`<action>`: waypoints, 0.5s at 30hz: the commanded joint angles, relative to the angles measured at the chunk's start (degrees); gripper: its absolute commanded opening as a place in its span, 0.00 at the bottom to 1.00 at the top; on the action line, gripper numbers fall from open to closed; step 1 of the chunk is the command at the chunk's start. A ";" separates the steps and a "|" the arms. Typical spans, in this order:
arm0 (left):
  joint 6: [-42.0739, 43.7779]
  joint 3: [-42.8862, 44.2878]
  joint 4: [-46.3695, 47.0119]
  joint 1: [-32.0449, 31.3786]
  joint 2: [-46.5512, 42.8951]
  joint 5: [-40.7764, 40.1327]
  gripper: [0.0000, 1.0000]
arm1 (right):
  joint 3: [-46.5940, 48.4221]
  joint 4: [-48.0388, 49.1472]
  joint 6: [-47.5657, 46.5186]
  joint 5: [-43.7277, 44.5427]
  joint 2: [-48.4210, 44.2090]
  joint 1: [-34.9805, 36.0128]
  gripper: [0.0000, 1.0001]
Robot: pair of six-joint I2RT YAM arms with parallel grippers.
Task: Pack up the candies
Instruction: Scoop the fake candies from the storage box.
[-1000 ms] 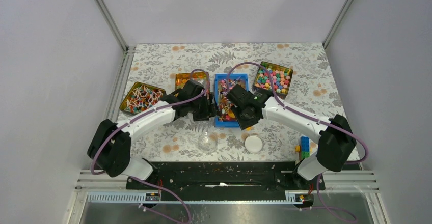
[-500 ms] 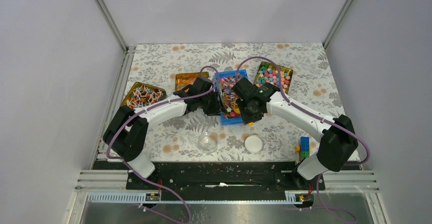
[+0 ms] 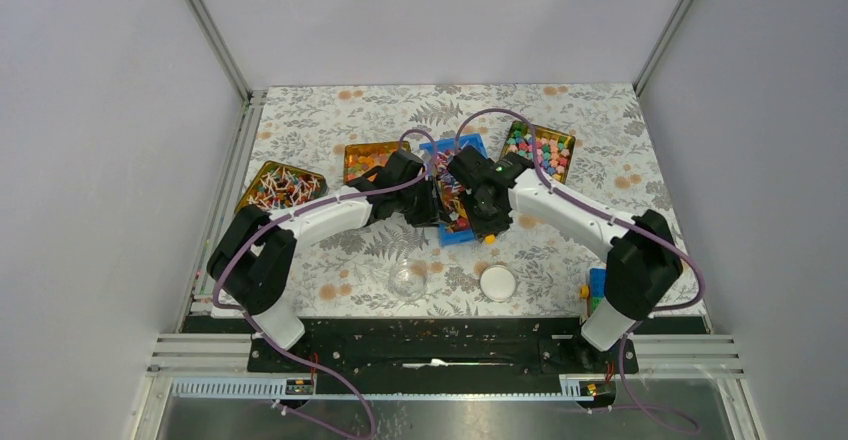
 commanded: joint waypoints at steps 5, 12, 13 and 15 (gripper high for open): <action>-1.33 0.98 2.55 -0.32 -0.80 2.35 0.08 | 1.62 7.26 -2.51 1.97 3.18 -2.10 0.00; -1.36 0.43 2.37 -0.37 -1.89 1.88 0.10 | -8.11 21.12 -3.60 0.44 -2.57 -2.84 0.00; -1.29 0.35 2.24 -0.38 -2.17 1.68 0.10 | -9.28 22.69 -3.78 0.16 -3.22 -2.84 0.00; -1.25 0.33 1.76 -0.39 -2.81 1.41 0.13 | -10.48 23.74 -4.11 0.01 -3.93 -2.90 0.00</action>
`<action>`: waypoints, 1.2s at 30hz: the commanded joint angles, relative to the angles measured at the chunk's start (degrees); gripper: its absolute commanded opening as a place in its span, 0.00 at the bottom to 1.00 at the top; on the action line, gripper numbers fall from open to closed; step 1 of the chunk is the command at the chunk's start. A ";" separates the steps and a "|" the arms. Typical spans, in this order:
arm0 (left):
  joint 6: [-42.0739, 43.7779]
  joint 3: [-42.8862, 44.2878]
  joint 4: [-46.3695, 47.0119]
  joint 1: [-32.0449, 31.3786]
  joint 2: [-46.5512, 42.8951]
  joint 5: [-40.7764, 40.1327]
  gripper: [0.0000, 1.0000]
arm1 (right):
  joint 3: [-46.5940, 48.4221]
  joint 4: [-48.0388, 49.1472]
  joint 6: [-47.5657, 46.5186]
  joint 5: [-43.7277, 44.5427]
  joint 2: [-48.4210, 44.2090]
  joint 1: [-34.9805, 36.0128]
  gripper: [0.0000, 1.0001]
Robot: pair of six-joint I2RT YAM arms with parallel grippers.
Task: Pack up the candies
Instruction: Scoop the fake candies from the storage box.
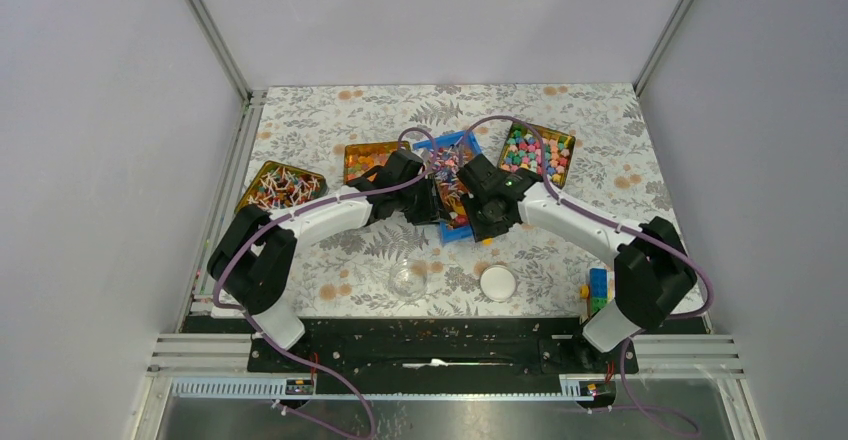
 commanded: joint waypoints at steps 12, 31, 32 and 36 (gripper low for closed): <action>-0.85 -0.35 -6.31 0.28 -13.68 -2.98 0.66 | -5.16 9.01 -3.52 2.67 -7.16 -1.67 0.00; -0.32 -7.26 -11.06 3.17 -23.21 -7.35 0.72 | -14.54 16.42 -4.12 0.61 -17.51 -1.64 0.00; -0.28 -7.40 -11.36 3.17 -23.52 -7.64 0.72 | -14.65 16.34 -3.95 0.66 -18.18 -1.69 0.00; 0.02 -8.17 -12.36 3.58 -24.77 -8.34 0.72 | -15.26 15.94 -4.09 0.67 -19.97 -1.66 0.00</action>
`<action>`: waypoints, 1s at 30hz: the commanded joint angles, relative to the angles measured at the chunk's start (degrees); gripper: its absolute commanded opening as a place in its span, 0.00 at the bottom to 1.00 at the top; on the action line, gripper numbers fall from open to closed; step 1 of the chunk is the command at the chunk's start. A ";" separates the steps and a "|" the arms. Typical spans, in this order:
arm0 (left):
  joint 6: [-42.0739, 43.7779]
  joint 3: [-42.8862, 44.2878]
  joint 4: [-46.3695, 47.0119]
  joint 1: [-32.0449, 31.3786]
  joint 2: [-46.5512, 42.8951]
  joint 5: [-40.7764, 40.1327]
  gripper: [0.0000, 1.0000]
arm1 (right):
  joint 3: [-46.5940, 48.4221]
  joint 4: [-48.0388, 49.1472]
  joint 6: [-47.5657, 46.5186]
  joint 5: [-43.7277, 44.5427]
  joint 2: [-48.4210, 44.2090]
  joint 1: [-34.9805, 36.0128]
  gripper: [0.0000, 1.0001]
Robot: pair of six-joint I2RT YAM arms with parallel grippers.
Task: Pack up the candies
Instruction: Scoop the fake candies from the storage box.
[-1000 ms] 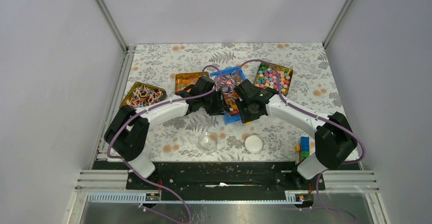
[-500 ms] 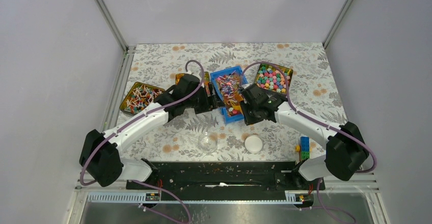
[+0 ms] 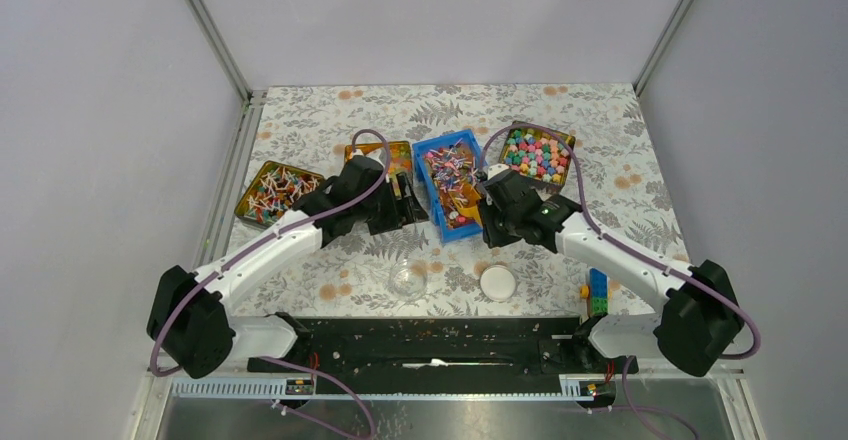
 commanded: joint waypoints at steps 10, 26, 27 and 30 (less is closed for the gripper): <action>1.25 -2.79 -1.80 1.57 -5.60 -2.83 0.72 | -5.03 4.71 -2.31 1.09 -8.82 -0.60 0.00; 0.99 -5.96 -3.27 1.82 -8.43 -3.21 0.72 | -7.88 6.85 -5.30 -1.21 -15.98 -0.60 0.00; 1.07 -5.97 -3.40 1.76 -8.56 -3.32 0.72 | -7.64 6.56 -5.37 -1.28 -16.27 -0.59 0.00; 1.21 -6.29 -3.50 1.86 -9.06 -3.65 0.72 | -7.18 5.96 -5.54 -1.01 -16.68 -0.55 0.00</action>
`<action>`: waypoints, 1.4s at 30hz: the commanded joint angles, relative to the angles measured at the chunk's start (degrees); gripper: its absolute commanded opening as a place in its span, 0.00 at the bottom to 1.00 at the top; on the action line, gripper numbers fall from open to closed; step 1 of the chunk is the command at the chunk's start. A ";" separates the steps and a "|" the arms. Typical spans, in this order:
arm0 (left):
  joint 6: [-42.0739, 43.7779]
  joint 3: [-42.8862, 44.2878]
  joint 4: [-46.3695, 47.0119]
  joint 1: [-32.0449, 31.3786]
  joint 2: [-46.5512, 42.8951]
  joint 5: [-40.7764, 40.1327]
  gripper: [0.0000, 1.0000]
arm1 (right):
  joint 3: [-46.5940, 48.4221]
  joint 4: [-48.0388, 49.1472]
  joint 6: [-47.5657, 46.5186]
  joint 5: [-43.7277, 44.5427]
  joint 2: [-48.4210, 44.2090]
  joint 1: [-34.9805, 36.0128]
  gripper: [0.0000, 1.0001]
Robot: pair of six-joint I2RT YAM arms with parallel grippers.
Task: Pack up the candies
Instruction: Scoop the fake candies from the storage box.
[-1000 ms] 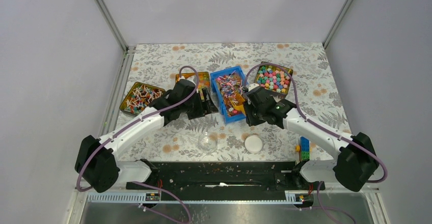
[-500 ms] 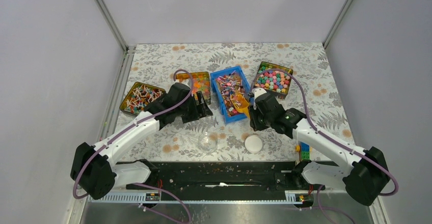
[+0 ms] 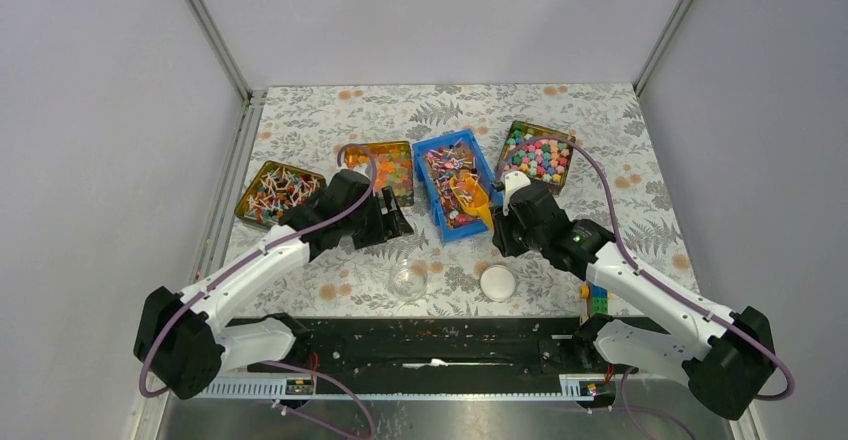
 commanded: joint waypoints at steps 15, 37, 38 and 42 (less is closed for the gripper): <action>2.52 -1.82 -2.12 0.31 -3.45 -2.64 0.72 | 2.48 -1.18 -0.68 0.15 -0.79 -0.51 0.00; 1.67 -5.57 -2.84 0.31 -7.94 -3.38 0.72 | 14.28 -10.51 6.71 -5.94 11.29 -0.46 0.00; 1.55 -5.76 -2.84 0.31 -8.28 -3.42 0.72 | 13.94 -10.22 6.61 -5.88 10.22 -0.50 0.00; 1.26 -6.71 -2.93 0.31 -9.63 -3.70 0.72 | 13.83 -10.20 5.33 -5.63 7.04 -0.52 0.00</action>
